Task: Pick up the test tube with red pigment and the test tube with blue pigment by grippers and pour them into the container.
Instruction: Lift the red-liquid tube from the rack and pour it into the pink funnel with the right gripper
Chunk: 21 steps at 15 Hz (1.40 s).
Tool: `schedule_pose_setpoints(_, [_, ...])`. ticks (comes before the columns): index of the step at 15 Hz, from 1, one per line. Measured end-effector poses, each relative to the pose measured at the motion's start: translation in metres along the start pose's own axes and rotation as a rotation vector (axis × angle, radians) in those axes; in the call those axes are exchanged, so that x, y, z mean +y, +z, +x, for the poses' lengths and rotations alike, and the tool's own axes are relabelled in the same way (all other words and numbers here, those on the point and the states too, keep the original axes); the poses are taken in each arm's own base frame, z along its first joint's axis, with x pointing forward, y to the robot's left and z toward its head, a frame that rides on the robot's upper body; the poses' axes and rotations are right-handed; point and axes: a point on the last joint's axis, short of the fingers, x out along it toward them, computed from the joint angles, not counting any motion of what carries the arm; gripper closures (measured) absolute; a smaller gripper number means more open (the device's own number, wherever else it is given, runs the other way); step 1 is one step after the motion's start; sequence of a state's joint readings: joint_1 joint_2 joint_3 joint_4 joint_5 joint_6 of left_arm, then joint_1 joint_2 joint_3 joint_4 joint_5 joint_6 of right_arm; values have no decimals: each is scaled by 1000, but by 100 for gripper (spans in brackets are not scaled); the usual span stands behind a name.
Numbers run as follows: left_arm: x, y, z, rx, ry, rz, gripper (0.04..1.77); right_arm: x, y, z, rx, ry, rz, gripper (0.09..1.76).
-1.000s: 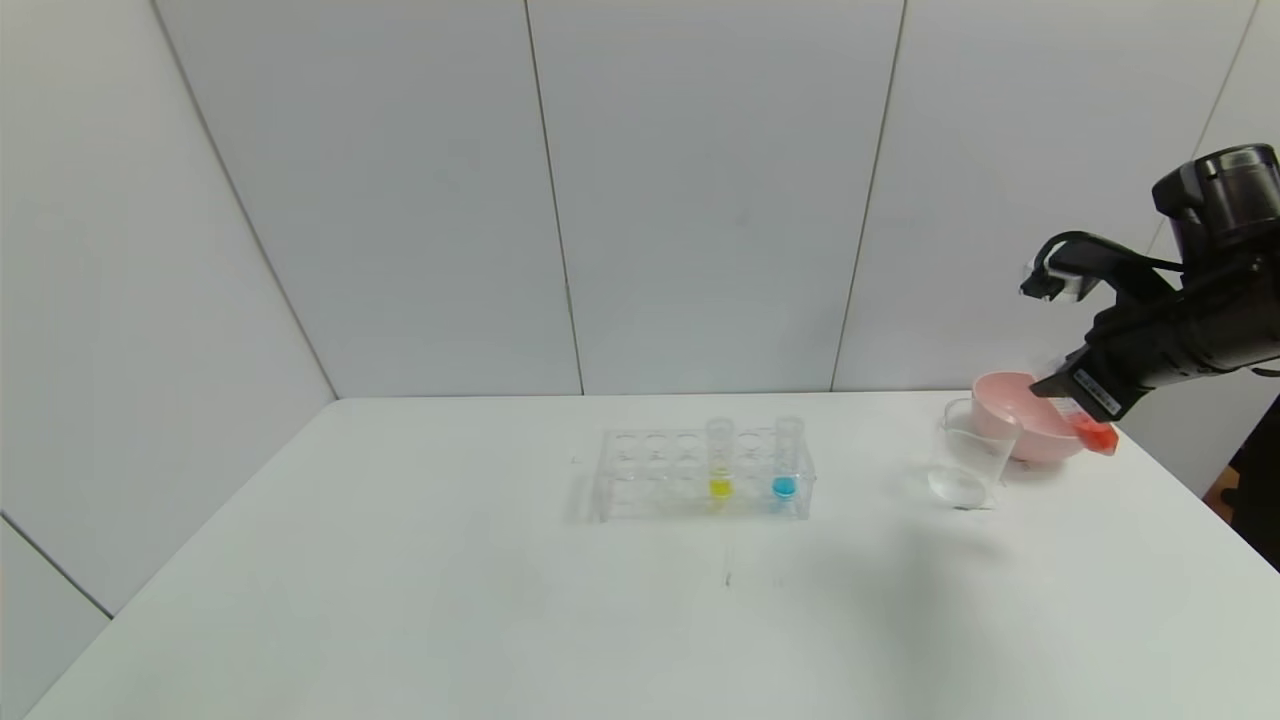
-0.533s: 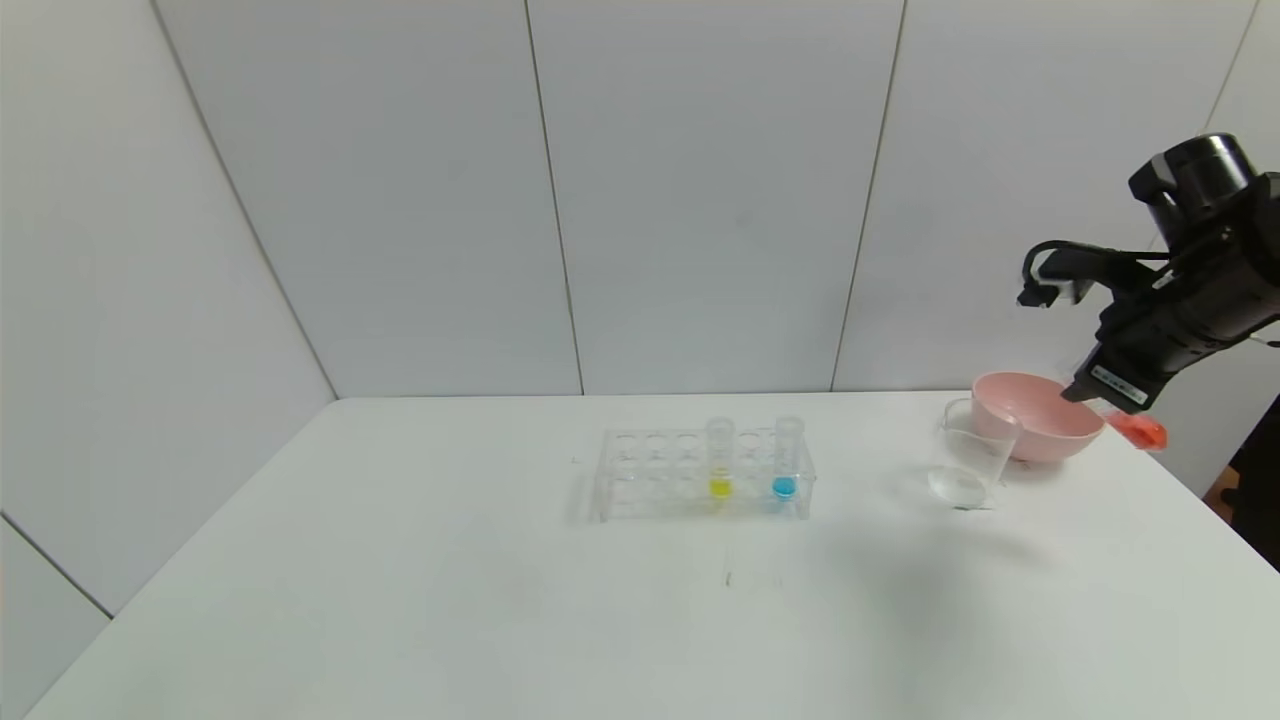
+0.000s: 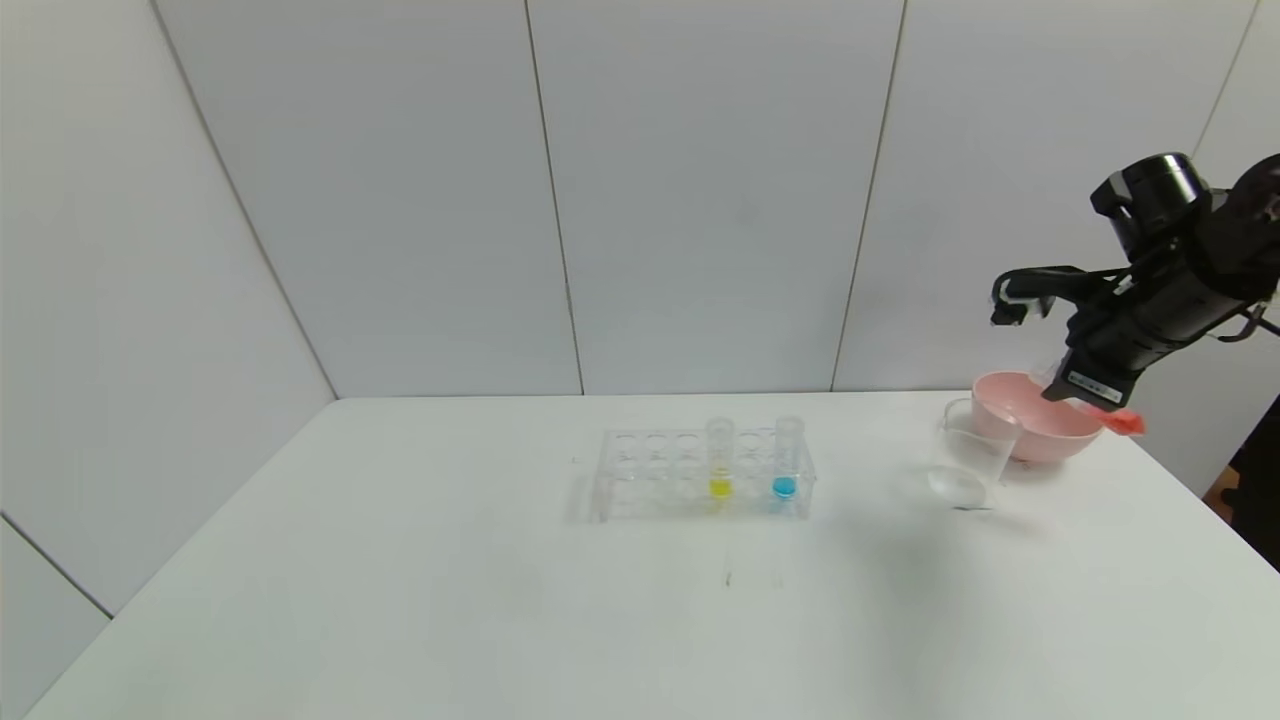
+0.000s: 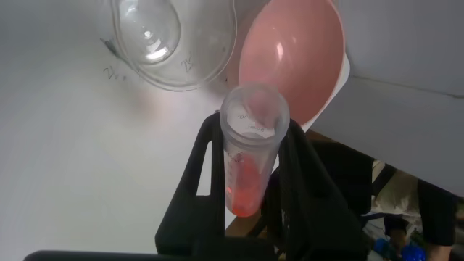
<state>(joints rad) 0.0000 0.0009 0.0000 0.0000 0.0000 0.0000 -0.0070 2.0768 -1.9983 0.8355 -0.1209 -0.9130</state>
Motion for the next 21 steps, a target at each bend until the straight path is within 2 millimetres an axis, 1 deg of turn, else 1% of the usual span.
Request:
schedule_pose_setpoints(6, [0,0,0,0,0,0,5,1,5,14,51,-39,-135,135])
schedule_pose_setpoints(10, [0,0,0,0,0,0,5,6,9,21,78,-40,-177,135])
schedule_pose_setpoints(15, [0,0,0,0,0,0,5,13,15,27,129,-49,-235,135])
schedule_pose_setpoints(17, [0,0,0,0,0,0,5,15,17,27,176,-75,-266,135])
schedule_pose_setpoints(21, [0,0,0,0,0,0,5,18,21,31,195,-82,-290,135])
